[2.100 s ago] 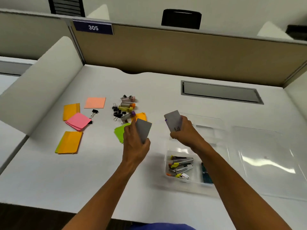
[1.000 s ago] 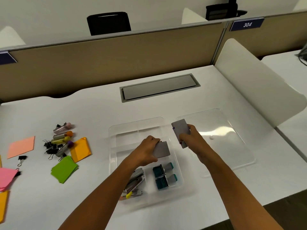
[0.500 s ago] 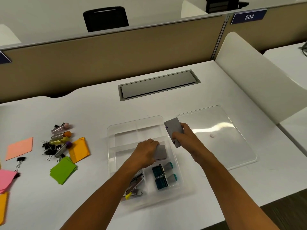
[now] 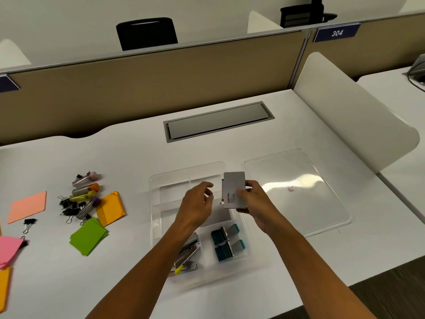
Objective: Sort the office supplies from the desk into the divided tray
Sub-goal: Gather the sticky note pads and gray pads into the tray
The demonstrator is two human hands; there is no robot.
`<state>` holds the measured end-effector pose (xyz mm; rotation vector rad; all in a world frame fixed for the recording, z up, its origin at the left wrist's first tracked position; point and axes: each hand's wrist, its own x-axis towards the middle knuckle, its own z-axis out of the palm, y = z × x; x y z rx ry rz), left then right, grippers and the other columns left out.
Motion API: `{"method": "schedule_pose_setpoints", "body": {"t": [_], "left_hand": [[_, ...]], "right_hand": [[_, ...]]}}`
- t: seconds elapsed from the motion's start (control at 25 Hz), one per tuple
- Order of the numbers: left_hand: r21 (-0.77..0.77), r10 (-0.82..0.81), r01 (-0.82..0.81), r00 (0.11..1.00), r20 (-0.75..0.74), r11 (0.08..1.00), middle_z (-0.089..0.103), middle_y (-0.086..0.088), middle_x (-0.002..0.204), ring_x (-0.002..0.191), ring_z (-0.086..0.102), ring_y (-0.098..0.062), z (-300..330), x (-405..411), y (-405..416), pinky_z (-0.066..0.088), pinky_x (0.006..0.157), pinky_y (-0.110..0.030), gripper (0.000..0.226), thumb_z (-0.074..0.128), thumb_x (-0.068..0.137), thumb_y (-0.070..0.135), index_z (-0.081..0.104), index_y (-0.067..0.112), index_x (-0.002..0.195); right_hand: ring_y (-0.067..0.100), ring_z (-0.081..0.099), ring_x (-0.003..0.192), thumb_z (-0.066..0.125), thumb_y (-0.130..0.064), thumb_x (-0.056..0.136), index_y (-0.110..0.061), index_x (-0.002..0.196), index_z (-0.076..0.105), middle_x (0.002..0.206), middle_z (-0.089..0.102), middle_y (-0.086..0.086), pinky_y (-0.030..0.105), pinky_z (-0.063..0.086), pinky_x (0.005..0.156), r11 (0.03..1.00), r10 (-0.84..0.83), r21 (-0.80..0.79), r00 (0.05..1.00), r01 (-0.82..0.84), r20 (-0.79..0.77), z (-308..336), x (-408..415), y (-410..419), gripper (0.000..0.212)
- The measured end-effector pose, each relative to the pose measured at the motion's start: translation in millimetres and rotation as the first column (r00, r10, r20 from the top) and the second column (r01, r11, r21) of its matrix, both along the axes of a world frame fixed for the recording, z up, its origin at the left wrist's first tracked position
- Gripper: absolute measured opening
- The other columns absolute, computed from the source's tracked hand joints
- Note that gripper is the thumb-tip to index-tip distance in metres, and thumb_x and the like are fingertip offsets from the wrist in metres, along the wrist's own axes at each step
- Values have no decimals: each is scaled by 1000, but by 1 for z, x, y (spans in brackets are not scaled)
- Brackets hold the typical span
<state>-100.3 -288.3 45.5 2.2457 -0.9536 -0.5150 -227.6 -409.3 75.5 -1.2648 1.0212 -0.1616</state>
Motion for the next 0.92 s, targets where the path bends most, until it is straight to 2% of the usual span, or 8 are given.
{"method": "schedule_pose_setpoints", "body": {"t": [0.08,0.2,0.36,0.52,0.64,0.76,0.92], "left_hand": [[-127,121,-120,993,-2,985,65,2,113,87,60,-8,11,-1,4,52,74,-20,28,55,95,24,56,21,123],[-162,61,-54,998,36,985,63,1,119,95,58,-7,25,-4,8,53,80,-23,35,61,92,27,56,19,125],[-60,-111,113,993,40,992,54,1,132,113,53,-15,35,-13,10,44,88,-23,58,69,84,37,48,20,135],[25,-157,157,988,-7,987,51,0,133,113,51,-16,33,-11,12,48,90,-28,74,75,76,38,42,21,139],[51,-214,212,976,40,976,54,-3,123,103,53,-15,32,-12,11,46,80,-23,60,74,77,33,49,19,130],[106,-237,230,970,54,967,57,-4,116,94,55,-16,26,-10,9,50,76,-27,44,70,79,25,53,19,119],[263,-286,254,954,92,931,52,-4,123,104,54,-20,5,-3,11,47,81,-28,60,72,76,21,46,19,130]], "right_hand": [[28,63,104,58,-11,97,-23,126,41,120,59,8,34,59,72,996,-73,61,997,72,25,-2,1,7,36],[26,69,97,66,-11,92,-21,122,47,110,63,5,32,59,64,985,-146,105,988,141,44,-2,3,20,37],[22,76,79,70,-8,87,-15,117,58,99,74,9,34,61,64,959,-206,213,976,187,73,-7,5,40,33],[25,76,85,70,-6,87,-10,113,62,98,75,12,36,62,71,935,-254,280,962,219,96,-12,2,45,27],[25,75,86,69,-9,89,-8,112,64,99,75,13,37,62,71,943,-231,269,968,197,100,-12,0,44,23],[26,75,88,67,-17,92,-8,114,64,102,74,13,39,61,66,934,-239,290,968,207,80,-11,-2,42,24],[33,69,98,67,-22,90,-19,129,47,119,62,9,41,61,62,909,-350,254,936,331,34,-10,-5,31,44]]}}
